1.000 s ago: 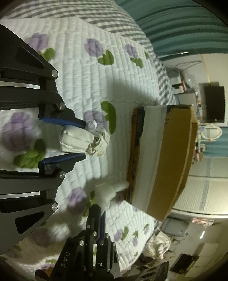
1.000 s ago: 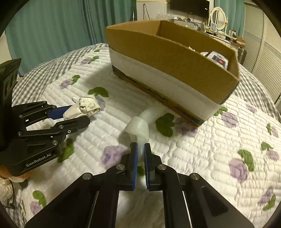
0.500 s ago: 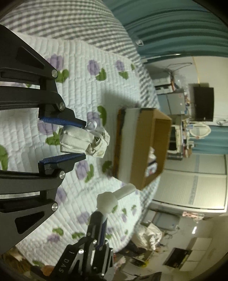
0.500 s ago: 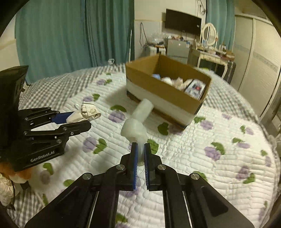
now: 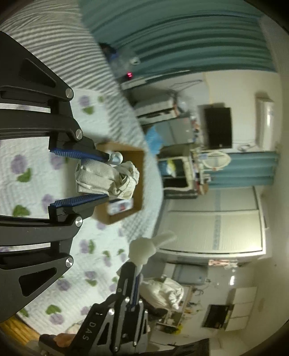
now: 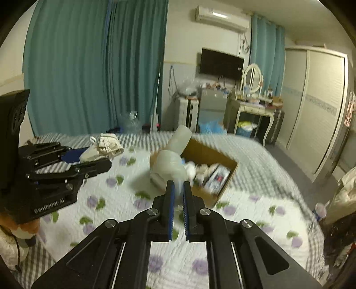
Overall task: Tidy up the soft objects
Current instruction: 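Carry both items into the box and open both tools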
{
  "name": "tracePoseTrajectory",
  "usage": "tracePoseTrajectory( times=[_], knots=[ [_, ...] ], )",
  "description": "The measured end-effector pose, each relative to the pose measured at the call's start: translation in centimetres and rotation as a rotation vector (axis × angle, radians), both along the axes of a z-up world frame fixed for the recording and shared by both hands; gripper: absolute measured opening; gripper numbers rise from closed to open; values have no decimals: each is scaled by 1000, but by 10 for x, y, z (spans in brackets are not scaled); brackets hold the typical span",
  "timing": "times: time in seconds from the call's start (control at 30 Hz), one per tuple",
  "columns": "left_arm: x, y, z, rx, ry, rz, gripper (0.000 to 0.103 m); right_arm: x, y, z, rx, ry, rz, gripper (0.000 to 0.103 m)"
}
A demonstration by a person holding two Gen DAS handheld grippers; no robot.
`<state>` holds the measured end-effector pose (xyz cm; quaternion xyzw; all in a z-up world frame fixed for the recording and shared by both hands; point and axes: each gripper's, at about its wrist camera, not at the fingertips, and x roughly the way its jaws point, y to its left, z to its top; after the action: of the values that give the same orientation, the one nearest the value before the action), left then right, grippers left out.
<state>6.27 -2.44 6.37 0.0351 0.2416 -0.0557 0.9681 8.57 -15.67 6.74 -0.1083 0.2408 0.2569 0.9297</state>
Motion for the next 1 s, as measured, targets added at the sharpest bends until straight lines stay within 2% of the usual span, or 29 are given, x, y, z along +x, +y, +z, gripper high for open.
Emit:
tracePoseTrajectory(
  times=[0.2, 0.37, 0.53, 0.7, 0.87, 1.0],
  knots=[
    [55, 1, 12, 25, -45, 12, 29, 49, 11, 38, 4, -71, -15, 7],
    [110, 1, -2, 41, -30, 27, 29, 105, 28, 36, -2, -73, -16, 7],
    [163, 10, -36, 9, 16, 29, 29, 162, 45, 5, -22, -48, -28, 7],
    [205, 7, -84, 36, 83, 30, 29, 217, 54, -54, -48, 24, -43, 7],
    [226, 6, -117, 55, 133, 27, 29, 255, 49, -99, -21, 100, -55, 8],
    [228, 3, -121, 54, 133, 15, 29, 263, 46, -117, -10, 115, -43, 12]
  ],
)
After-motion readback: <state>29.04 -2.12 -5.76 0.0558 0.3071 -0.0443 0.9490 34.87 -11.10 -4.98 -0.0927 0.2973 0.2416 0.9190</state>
